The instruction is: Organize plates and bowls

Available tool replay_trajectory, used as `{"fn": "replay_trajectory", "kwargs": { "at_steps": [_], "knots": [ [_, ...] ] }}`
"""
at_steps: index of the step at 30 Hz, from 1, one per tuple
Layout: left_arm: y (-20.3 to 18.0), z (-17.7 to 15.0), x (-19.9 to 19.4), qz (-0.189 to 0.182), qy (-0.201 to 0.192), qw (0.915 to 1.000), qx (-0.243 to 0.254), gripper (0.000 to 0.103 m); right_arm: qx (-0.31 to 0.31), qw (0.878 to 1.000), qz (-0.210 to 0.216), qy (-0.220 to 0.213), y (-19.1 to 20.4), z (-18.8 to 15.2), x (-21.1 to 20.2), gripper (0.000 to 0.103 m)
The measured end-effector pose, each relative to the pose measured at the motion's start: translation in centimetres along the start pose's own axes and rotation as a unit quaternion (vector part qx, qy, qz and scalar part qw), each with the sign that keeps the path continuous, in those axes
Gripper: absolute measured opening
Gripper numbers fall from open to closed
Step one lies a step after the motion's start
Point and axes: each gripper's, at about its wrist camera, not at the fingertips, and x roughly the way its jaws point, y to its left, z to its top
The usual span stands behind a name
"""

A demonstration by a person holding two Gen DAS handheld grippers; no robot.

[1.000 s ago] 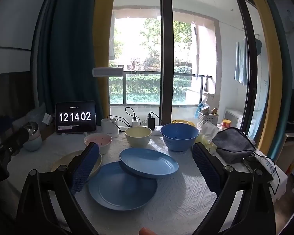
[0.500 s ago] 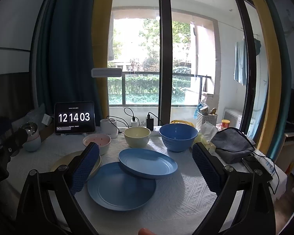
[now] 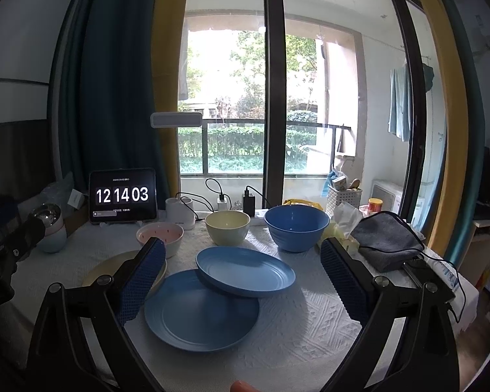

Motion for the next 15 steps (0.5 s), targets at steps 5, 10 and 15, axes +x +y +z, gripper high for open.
{"fn": "replay_trajectory", "kwargs": {
  "at_steps": [5,10,15],
  "knots": [
    [0.06,-0.11,-0.03,0.001,-0.001,1.0,-0.001,0.103,0.0,1.0,0.0,0.0,-0.01,0.01,-0.02,0.098],
    [0.15,-0.21,-0.07,0.001,0.0,1.0,-0.001,0.103,-0.001,1.0,0.001,-0.001,0.0,-0.03,-0.05,0.098],
    [0.19,-0.23,-0.06,0.002,-0.001,1.0,-0.002,0.103,0.0,1.0,0.0,-0.001,0.05,-0.03,-0.06,0.098]
  ]
}}
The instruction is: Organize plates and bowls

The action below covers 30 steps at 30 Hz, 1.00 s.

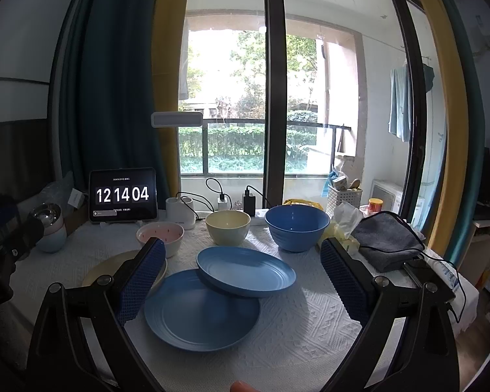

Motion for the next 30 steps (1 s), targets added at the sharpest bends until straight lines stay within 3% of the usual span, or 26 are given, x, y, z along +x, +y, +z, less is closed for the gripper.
{"fn": "replay_trajectory", "kwargs": {
  "at_steps": [30],
  "knots": [
    [0.08,-0.15,0.48,0.002,0.007,1.0,0.001,0.103,0.004,1.0,-0.004,0.007,-0.13,-0.12,0.51,0.098]
  ]
}}
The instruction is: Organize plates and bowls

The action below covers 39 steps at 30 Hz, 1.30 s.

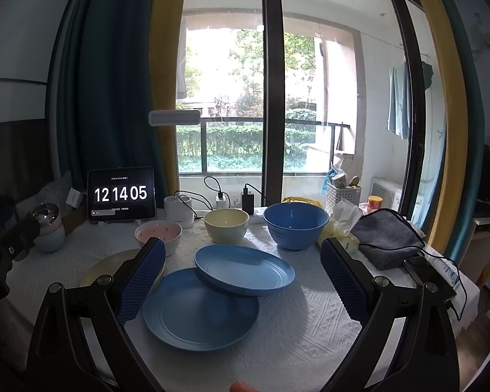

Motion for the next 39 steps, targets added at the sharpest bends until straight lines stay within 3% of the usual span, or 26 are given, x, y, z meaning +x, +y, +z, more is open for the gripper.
{"fn": "replay_trajectory", "kwargs": {
  "at_steps": [18,39],
  "knots": [
    [-3.5,-0.7,8.4,-0.011,0.083,0.9964,0.01,0.103,0.038,0.997,-0.023,0.06,-3.8,-1.9,6.6,0.098],
    [-8.3,-2.8,19.5,-0.021,0.198,0.9796,0.025,0.103,0.081,0.988,-0.023,0.127,-9.4,-3.7,15.2,0.098]
  ]
}}
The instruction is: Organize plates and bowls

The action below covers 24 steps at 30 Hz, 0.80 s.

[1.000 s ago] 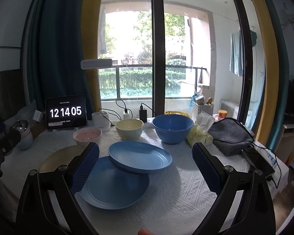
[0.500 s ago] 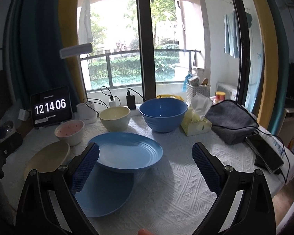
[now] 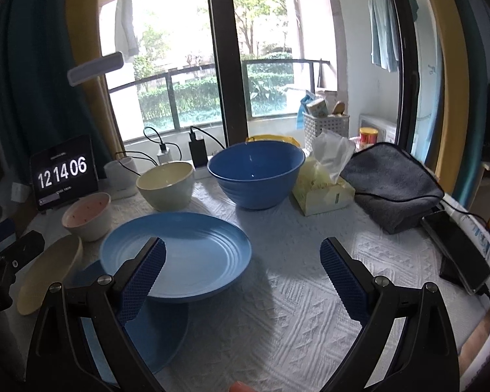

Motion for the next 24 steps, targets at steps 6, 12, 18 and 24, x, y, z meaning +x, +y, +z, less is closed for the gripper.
{"fn": "replay_trajectory", "kwargs": {
  "at_steps": [6,12,18,24],
  "knots": [
    [-0.8,0.2,2.6,0.009,0.019,0.9996,0.018,0.103,0.017,0.999,0.014,0.029,-0.9,-0.1,3.0,0.098],
    [-1.8,0.5,4.7,0.003,0.031,0.9989,0.035,0.103,0.035,0.997,0.037,0.061,-1.4,-0.3,5.5,0.098],
    [-2.4,0.5,6.7,0.0,0.046,0.9981,0.042,0.102,0.055,0.994,0.048,0.084,-2.0,-0.3,7.6,0.097],
    [-2.5,0.4,8.2,0.001,0.063,0.9973,0.037,0.102,0.063,0.991,0.054,0.107,-2.3,-0.5,9.3,0.09]
  ]
}}
